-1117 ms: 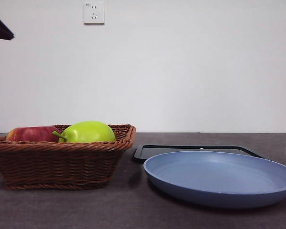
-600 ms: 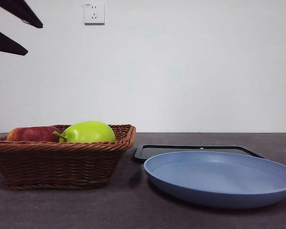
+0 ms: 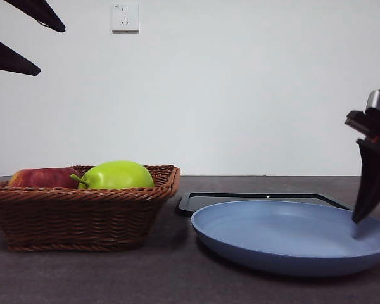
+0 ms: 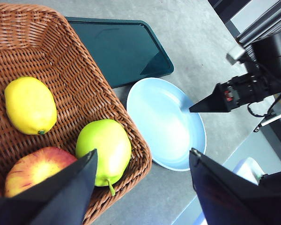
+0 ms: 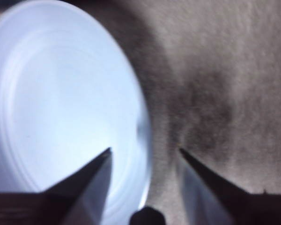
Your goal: Take the lemon from the basket,put the lemon in the plate,hand out the plate
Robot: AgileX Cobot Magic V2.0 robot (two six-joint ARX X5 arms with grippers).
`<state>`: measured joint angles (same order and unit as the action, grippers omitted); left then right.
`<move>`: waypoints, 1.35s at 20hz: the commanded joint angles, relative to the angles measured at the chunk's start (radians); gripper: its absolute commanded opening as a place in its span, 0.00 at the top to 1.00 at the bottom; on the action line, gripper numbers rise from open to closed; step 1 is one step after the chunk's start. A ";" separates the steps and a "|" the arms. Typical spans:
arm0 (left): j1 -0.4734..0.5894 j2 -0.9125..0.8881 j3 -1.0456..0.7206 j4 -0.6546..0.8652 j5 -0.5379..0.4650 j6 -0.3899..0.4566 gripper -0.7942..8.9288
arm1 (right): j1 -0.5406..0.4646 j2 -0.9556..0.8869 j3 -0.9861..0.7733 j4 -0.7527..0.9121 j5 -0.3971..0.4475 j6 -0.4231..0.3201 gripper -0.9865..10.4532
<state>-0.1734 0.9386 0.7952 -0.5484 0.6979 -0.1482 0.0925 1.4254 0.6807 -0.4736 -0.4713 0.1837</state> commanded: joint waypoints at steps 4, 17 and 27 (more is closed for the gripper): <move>-0.004 0.005 0.017 0.036 0.002 0.018 0.57 | 0.003 0.030 0.011 0.014 -0.001 0.010 0.90; -0.043 0.070 0.059 0.069 -0.156 -0.063 0.52 | -0.001 -0.164 0.011 -0.103 -0.002 0.011 0.91; -0.183 0.486 0.299 0.023 -0.505 0.087 0.52 | -0.001 -0.516 0.011 -0.251 -0.001 0.037 0.91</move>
<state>-0.3504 1.4071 1.0809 -0.5251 0.2024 -0.0959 0.0914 0.9031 0.6807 -0.7338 -0.4683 0.2062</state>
